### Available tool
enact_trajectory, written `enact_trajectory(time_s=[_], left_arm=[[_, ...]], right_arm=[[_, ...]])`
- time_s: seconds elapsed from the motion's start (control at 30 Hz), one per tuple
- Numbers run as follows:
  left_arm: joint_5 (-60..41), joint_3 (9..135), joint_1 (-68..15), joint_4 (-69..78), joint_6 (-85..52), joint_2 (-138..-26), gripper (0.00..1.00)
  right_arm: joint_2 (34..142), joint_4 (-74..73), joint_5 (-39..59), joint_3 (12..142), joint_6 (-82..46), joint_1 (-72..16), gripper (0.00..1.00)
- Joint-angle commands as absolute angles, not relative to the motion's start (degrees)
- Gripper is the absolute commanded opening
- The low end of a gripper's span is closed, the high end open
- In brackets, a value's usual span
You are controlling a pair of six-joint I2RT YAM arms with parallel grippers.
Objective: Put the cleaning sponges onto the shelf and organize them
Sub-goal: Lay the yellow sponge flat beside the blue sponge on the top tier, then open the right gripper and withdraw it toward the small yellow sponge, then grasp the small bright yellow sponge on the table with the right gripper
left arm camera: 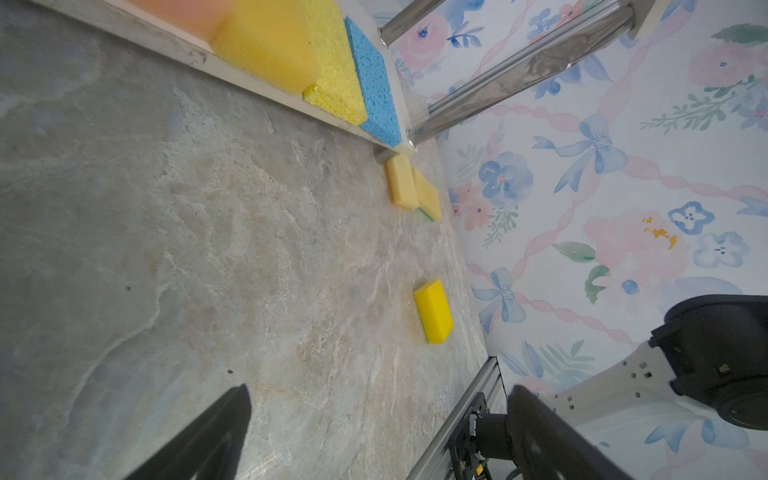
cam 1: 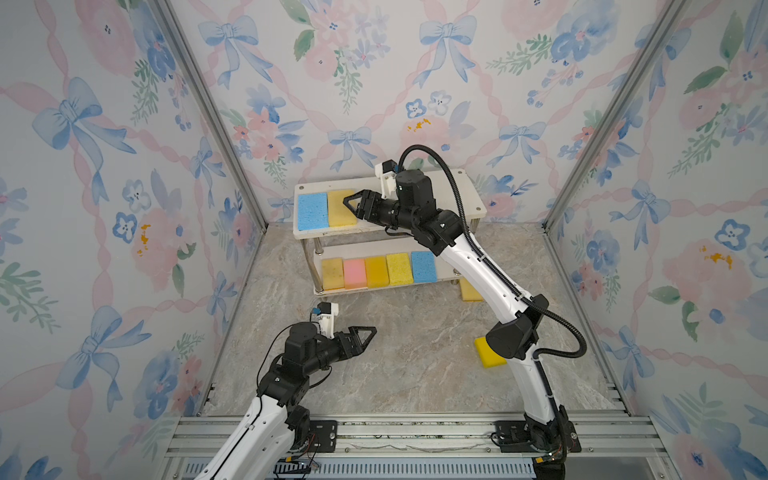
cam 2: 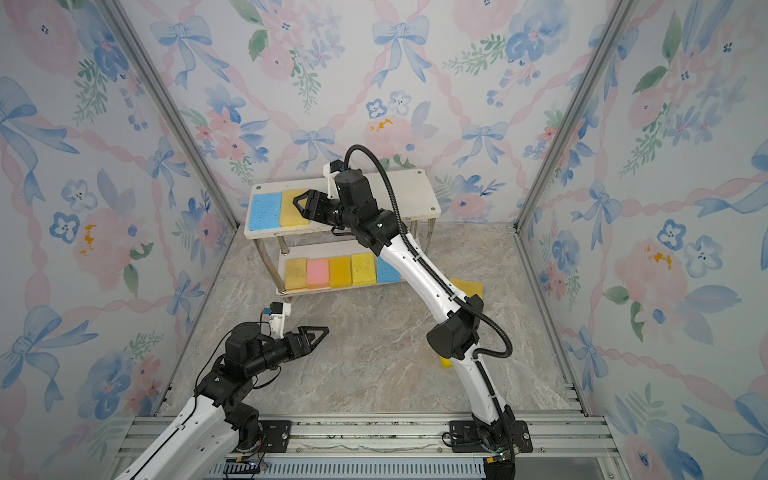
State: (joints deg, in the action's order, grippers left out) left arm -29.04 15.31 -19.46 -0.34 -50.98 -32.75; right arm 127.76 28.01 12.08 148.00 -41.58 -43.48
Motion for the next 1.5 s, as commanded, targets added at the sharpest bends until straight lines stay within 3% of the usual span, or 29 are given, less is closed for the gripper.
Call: enact_trajectory(time_s=[0.0, 0.2, 0.33, 0.47, 0.6, 0.77, 1.0, 1.27, 1.47], left_arm=[[-30.0, 16.2, -19.2, -0.4, -50.3, -31.9, 0.98], [-31.0, 18.5, -19.3, -0.3, -51.3, -32.2, 0.98], [-30.1, 20.1, -21.4, 0.0, -51.7, -32.9, 0.98], [-23.5, 21.2, -29.1, 2.9, -52.3, -37.1, 0.98], [-18.2, 22.3, -36.5, 7.8, -53.2, -44.4, 0.98], [-17.3, 21.1, -40.3, 17.5, -56.3, -51.8, 0.98], [-15.3, 21.3, -43.9, 20.2, -57.3, -55.7, 0.98], [-13.8, 19.6, -44.0, 19.3, -57.7, -51.6, 0.98], [-13.7, 19.1, -43.7, 18.8, -57.4, -50.5, 0.98]], right_arm=[[120.9, 32.1, 8.5, 145.6, -36.2, -42.5, 0.66], [107.3, 32.0, 8.1, 131.6, -32.0, -41.4, 0.77], [91.2, 31.2, 6.9, 112.5, -30.1, -39.1, 0.86], [72.6, 32.1, 7.7, 90.3, -32.4, -31.4, 0.99], [58.5, 44.8, 7.2, 77.0, -30.8, -23.2, 0.97], [49.3, 57.8, 6.0, 61.1, -31.9, -19.5, 0.97], [46.7, 57.8, 1.9, 44.7, -33.8, -18.8, 0.97], [60.5, 51.9, 4.9, 42.7, -31.6, -16.8, 0.97], [70.4, 48.1, 1.6, 43.5, -29.4, -17.3, 0.97]])
